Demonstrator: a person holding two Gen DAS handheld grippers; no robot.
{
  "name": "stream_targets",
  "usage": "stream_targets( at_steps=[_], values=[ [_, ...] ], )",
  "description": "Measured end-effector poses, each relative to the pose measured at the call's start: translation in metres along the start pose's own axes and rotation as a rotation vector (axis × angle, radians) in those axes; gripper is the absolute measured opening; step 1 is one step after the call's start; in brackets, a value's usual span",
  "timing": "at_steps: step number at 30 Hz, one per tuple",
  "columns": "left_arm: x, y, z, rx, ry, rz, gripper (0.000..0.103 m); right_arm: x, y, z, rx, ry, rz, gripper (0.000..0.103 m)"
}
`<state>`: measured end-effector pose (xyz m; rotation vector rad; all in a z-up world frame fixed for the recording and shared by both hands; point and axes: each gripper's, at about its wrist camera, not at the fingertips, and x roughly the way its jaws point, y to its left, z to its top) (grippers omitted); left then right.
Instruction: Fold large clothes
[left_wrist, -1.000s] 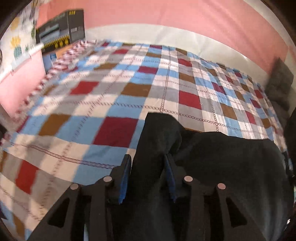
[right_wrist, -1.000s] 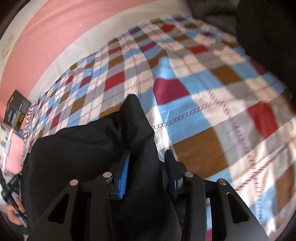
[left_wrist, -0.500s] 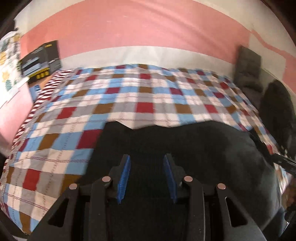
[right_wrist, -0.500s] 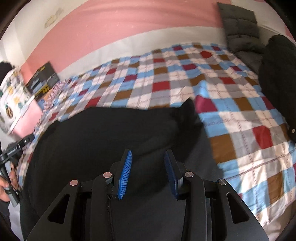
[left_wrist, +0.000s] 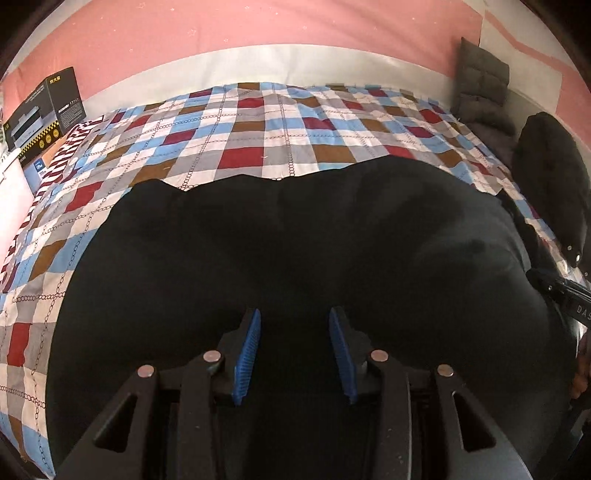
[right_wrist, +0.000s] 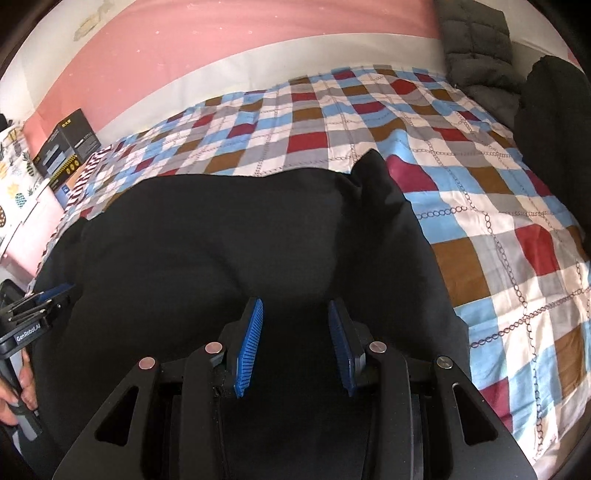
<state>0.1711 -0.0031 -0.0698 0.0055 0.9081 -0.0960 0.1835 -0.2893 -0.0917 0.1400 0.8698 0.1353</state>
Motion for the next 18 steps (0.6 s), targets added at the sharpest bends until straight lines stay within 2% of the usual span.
stream_targets(
  at_steps=[6, 10, 18],
  values=[
    [0.008, 0.002, -0.005, -0.011, -0.009, -0.008, 0.042, 0.012, 0.006, -0.006, -0.028, -0.026, -0.05, 0.038],
    [0.01, 0.002, -0.007, -0.007, -0.021, -0.006, 0.042, 0.014, 0.004, -0.009, -0.028, -0.034, -0.052, 0.038],
    [0.0, 0.004, -0.005, 0.019, -0.005, 0.012, 0.042, 0.003, 0.002, -0.001, -0.025, 0.01, -0.052, 0.039]
  ],
)
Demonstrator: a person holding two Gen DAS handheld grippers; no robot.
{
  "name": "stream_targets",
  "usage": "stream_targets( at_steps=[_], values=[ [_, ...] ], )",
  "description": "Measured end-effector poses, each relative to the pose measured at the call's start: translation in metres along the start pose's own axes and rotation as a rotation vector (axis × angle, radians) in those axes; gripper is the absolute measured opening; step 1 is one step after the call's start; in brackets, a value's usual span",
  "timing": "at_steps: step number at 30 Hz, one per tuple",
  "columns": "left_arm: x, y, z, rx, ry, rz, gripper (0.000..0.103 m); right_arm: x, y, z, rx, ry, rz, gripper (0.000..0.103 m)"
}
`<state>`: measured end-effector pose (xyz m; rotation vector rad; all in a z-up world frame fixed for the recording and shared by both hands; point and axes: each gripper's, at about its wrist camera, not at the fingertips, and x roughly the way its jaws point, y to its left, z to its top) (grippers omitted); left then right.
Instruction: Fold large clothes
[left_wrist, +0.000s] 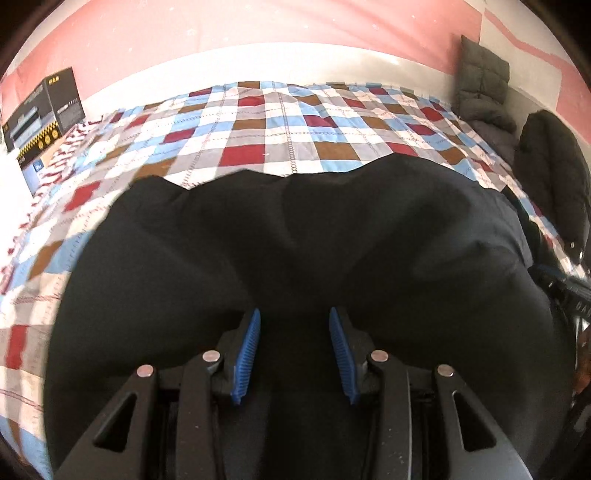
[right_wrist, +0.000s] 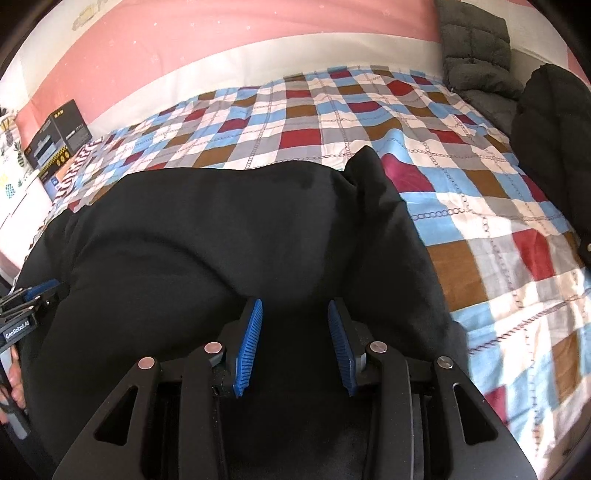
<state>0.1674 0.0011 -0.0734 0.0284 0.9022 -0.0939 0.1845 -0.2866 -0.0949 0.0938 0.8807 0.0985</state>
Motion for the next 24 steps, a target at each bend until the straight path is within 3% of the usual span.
stream_targets(
  at_steps=[6, 10, 16, 17, 20, 24],
  values=[
    [-0.037, 0.054, -0.015, -0.07, -0.041, 0.081, 0.042, -0.035, -0.026, -0.009, 0.023, -0.042, -0.034, 0.039],
    [-0.038, 0.095, -0.034, -0.143, -0.029, 0.104, 0.042, -0.029, -0.049, -0.023, 0.072, -0.013, -0.048, 0.039],
    [-0.055, 0.104, -0.03, -0.174, -0.036, 0.104, 0.042, -0.039, -0.046, -0.014, 0.059, -0.002, -0.065, 0.039],
    [-0.058, 0.11, -0.03, -0.195, -0.038, 0.094, 0.042, -0.043, -0.05, -0.012, 0.074, -0.005, -0.049, 0.04],
    [-0.06, 0.127, -0.033, -0.242, -0.027, 0.083, 0.042, -0.049, -0.062, -0.016, 0.115, 0.0, -0.022, 0.065],
    [-0.057, 0.146, -0.037, -0.288, 0.004, 0.118, 0.049, -0.044, -0.075, -0.025, 0.159, 0.035, -0.002, 0.071]
  ],
)
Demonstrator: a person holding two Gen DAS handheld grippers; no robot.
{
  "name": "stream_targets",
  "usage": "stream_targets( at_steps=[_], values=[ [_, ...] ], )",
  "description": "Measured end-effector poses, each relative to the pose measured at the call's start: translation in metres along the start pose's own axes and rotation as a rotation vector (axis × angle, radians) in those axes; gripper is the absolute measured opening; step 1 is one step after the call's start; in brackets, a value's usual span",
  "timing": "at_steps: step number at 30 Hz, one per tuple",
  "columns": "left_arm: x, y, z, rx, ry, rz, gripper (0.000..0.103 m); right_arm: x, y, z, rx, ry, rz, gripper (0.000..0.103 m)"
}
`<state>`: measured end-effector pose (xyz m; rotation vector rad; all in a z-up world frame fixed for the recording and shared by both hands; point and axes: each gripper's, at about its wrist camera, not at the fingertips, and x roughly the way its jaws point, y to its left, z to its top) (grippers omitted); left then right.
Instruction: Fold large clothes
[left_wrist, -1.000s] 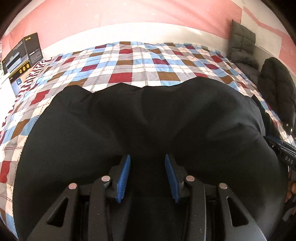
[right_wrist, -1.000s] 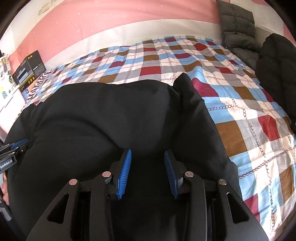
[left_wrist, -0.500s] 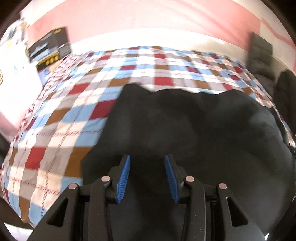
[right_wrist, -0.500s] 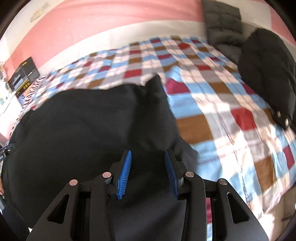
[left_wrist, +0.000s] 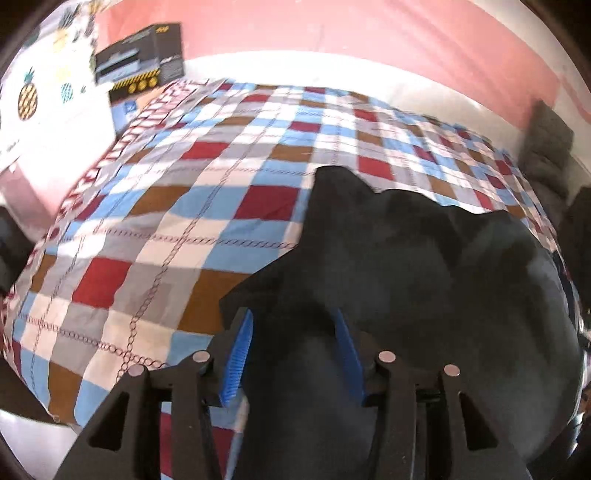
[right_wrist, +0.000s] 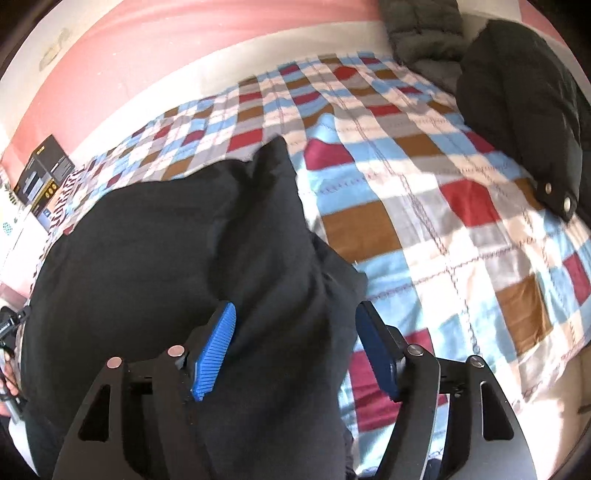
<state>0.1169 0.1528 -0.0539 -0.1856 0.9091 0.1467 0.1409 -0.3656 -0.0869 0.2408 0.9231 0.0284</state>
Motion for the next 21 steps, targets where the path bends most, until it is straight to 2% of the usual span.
stream_targets(
  at_steps=[6, 10, 11, 13, 16, 21],
  values=[
    [0.014, 0.021, -0.002, -0.097, 0.051, -0.069, 0.068, 0.013, -0.011, -0.004, 0.081, 0.042, 0.072, 0.076],
    [0.029, 0.032, -0.003, -0.184, 0.107, -0.17, 0.077, 0.026, -0.024, -0.003, 0.148, 0.093, 0.153, 0.08],
    [0.034, 0.034, -0.003, -0.202, 0.12, -0.197, 0.079, 0.029, -0.028, -0.003, 0.164, 0.104, 0.174, 0.085],
    [0.044, 0.039, -0.004, -0.235, 0.144, -0.218, 0.089, 0.037, -0.036, -0.005, 0.201, 0.134, 0.22, 0.089],
    [0.057, 0.045, -0.008, -0.292, 0.173, -0.271, 0.095, 0.052, -0.051, -0.008, 0.29, 0.201, 0.313, 0.093],
    [0.072, 0.046, -0.011, -0.333, 0.215, -0.329, 0.099, 0.066, -0.049, -0.004, 0.279, 0.248, 0.354, 0.096]
  ],
)
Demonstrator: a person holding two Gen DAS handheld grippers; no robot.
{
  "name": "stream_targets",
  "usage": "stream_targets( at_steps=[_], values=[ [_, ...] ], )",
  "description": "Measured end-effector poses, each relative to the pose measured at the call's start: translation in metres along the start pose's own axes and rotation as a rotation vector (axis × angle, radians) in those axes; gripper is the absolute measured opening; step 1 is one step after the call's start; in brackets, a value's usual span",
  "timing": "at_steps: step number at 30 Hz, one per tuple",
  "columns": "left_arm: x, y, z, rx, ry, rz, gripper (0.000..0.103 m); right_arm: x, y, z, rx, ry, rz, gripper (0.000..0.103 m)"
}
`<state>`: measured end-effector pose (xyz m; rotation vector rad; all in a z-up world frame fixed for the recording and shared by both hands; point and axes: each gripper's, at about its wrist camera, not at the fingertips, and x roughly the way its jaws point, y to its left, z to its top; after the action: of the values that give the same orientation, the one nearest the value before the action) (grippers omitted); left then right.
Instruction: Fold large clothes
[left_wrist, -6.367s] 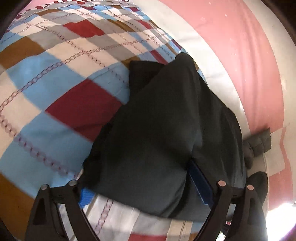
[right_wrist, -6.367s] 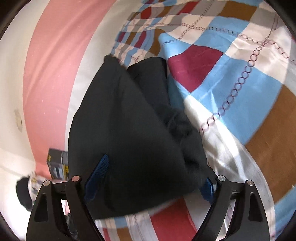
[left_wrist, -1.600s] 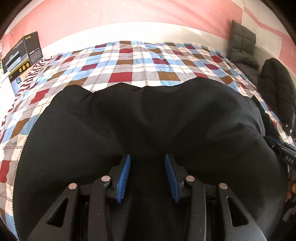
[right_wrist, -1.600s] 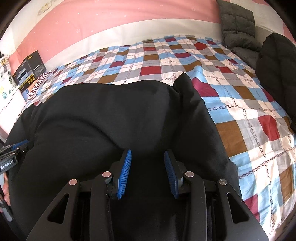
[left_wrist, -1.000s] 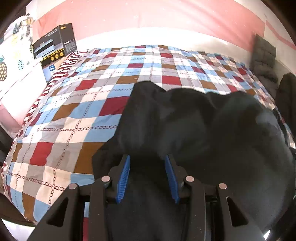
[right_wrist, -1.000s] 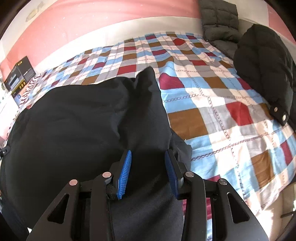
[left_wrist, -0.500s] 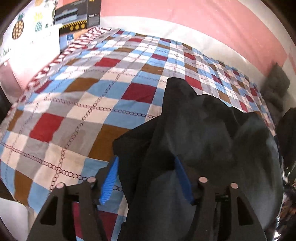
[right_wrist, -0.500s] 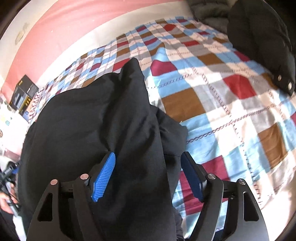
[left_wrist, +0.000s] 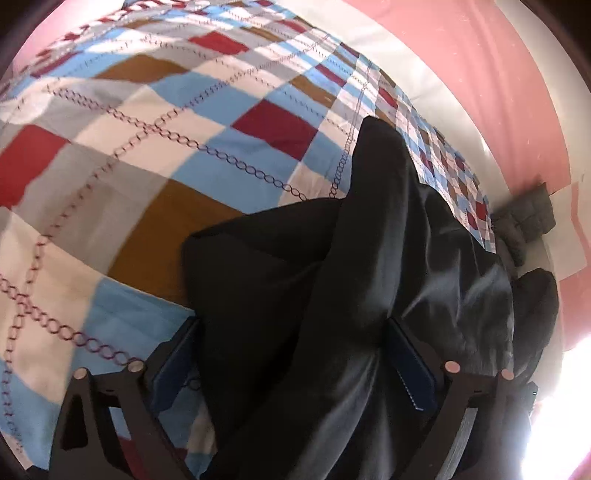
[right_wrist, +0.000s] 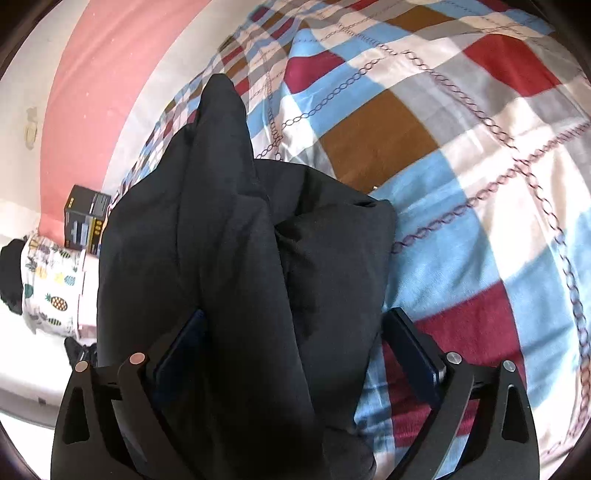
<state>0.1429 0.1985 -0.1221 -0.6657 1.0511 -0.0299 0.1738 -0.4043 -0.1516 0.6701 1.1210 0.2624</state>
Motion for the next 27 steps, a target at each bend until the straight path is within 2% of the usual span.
stream_targets(
  at_steps=[4, 6, 12, 14, 17, 18, 21, 23, 27],
  values=[
    [0.002, -0.013, -0.004, 0.048, 0.001, 0.037, 0.099, 0.007, 0.008, 0.004, -0.036, 0.042, -0.01, 0.096],
    [0.001, -0.019, -0.006, 0.068, 0.0, 0.045, 0.099, 0.006, 0.012, 0.004, -0.044, 0.054, 0.009, 0.083],
    [0.006, -0.03, -0.005, 0.128, 0.005, 0.116, 0.092, 0.015, 0.013, 0.004, -0.051, 0.049, 0.001, 0.077],
    [0.006, -0.038, -0.005, 0.155, 0.0, 0.144, 0.085, 0.017, 0.017, 0.007, -0.063, 0.053, -0.018, 0.072],
    [0.0, -0.052, -0.011, 0.208, -0.021, 0.181, 0.067, 0.011, 0.029, 0.007, -0.089, 0.042, -0.042, 0.053],
    [-0.003, -0.057, -0.013, 0.229, -0.026, 0.194, 0.058, 0.007, 0.037, 0.005, -0.107, 0.032, -0.058, 0.046],
    [-0.015, -0.072, -0.016, 0.281, -0.04, 0.235, 0.041, -0.007, 0.051, 0.001, -0.122, 0.001, -0.084, 0.037],
    [-0.026, -0.077, -0.014, 0.286, -0.05, 0.235, 0.036, -0.02, 0.059, 0.0, -0.126, -0.026, -0.084, 0.035],
    [-0.057, -0.087, -0.008, 0.306, -0.091, 0.178, 0.033, -0.048, 0.085, 0.001, -0.175, -0.079, -0.046, 0.033]
  ],
)
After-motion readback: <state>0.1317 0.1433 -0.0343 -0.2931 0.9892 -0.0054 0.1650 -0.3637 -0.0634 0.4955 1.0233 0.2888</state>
